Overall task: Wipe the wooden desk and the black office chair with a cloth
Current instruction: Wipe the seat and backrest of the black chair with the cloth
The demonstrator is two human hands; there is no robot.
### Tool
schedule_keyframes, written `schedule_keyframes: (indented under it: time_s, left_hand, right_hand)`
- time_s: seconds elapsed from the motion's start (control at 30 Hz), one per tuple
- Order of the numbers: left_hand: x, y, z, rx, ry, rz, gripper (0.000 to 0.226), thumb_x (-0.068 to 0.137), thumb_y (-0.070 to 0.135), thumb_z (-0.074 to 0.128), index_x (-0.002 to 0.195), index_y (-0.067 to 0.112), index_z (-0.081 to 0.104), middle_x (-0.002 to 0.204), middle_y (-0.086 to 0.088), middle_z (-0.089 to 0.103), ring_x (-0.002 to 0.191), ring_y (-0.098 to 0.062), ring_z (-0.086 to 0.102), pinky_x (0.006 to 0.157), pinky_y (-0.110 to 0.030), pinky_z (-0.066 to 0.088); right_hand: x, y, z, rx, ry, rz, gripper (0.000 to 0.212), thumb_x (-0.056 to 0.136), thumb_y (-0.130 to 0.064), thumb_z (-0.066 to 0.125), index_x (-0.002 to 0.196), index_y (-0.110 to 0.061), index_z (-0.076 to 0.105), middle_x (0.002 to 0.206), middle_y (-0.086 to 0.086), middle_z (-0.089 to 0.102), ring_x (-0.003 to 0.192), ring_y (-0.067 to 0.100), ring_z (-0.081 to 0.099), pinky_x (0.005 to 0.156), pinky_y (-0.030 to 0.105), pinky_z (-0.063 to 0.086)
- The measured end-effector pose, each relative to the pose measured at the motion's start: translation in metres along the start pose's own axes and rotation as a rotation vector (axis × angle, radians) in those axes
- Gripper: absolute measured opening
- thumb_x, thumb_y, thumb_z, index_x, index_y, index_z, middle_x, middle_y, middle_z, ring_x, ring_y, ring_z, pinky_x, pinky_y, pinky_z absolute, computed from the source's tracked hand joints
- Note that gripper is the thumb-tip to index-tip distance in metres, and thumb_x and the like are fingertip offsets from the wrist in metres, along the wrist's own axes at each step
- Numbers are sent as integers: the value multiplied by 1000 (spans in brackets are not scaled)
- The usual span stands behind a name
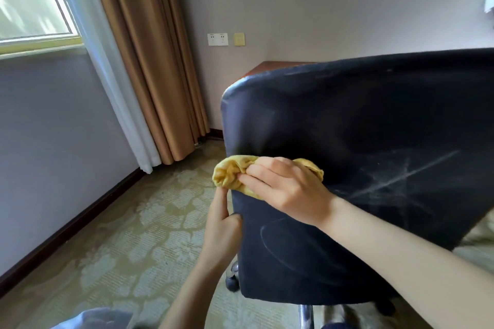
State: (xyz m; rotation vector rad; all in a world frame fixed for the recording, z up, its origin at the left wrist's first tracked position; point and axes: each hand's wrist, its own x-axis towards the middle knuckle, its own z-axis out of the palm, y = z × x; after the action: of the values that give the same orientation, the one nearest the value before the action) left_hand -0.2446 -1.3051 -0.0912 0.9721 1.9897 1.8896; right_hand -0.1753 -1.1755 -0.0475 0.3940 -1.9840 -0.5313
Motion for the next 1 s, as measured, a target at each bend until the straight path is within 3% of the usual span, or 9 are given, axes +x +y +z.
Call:
schedule_keyframes:
  time_s: [0.1, 0.23, 0.3, 0.4, 0.43, 0.5, 0.63, 0.87, 1.0]
  left_hand:
    - [-2, 2, 4, -2, 8, -3, 87, 75, -28, 32, 148, 18, 26, 150, 8, 34, 135, 3, 29, 110, -17, 28]
    - [-11, 4, 9, -62, 26, -13, 94, 77, -29, 37, 151, 23, 14, 154, 13, 22, 138, 4, 22, 108, -9, 27]
    - [-14, 0, 10, -91, 20, -8, 95, 79, -26, 42, 151, 28, 10, 156, 16, 17, 142, -2, 20, 115, -29, 27]
    - [-18, -2, 15, -42, 10, -24, 103, 77, -22, 40, 148, 43, 4, 156, 20, 13, 142, -31, 23, 110, -59, 26]
    - [-21, -1, 18, 4, 21, -8, 104, 76, -21, 40, 145, 46, 1, 156, 20, 9, 143, -30, 22, 110, -60, 25]
    - [-28, 1, 28, 63, 52, 45, 104, 74, -20, 41, 140, 46, -3, 157, 20, -1, 146, -11, 7, 117, -51, 17]
    - [-36, 0, 49, 78, 67, 29, 100, 79, -18, 42, 137, 44, -9, 151, 21, -22, 137, 11, -16, 120, -41, 0]
    - [-33, -3, 62, 89, 99, 25, 99, 83, -15, 46, 138, 41, -14, 147, 22, -30, 137, 7, -22, 119, -43, -2]
    - [-30, -8, 63, 137, 110, 27, 101, 79, -17, 45, 137, 43, -13, 146, 24, -29, 131, 15, -25, 119, -44, -4]
  right_hand:
    - [-5, -2, 5, 40, -21, 1, 17, 91, -6, 59, 90, -9, 76, 85, 2, 70, 84, 17, 68, 78, 28, 54]
    - [-37, -5, 3, 60, -162, -57, 15, 87, -5, 63, 78, -12, 73, 75, -2, 65, 73, 15, 64, 67, 27, 52]
    - [-65, -4, -4, 74, -265, -91, 16, 84, -6, 66, 71, -16, 71, 70, -5, 61, 66, 14, 60, 61, 25, 50]
    - [-98, 8, -25, 70, -369, -157, 22, 84, -5, 63, 67, -16, 69, 66, -6, 58, 63, 13, 57, 61, 24, 49]
    - [-104, 14, -33, 70, -388, -165, 24, 87, -5, 60, 67, -15, 69, 67, -5, 59, 63, 13, 58, 62, 25, 50]
    - [-108, 27, -49, 81, -397, -157, 21, 88, -4, 61, 70, -12, 70, 70, -2, 62, 65, 15, 61, 63, 27, 52]
    - [-85, 56, -80, 25, -335, -163, 15, 86, -1, 64, 77, -7, 74, 77, 2, 69, 69, 17, 66, 65, 29, 56]
    - [-12, 79, -103, -170, -146, -221, 11, 87, 1, 65, 88, -3, 75, 84, 7, 71, 73, 22, 68, 66, 32, 57]
    - [15, 70, -88, -219, 31, -105, 13, 88, 0, 65, 90, -5, 76, 82, 6, 70, 71, 22, 66, 66, 32, 55]
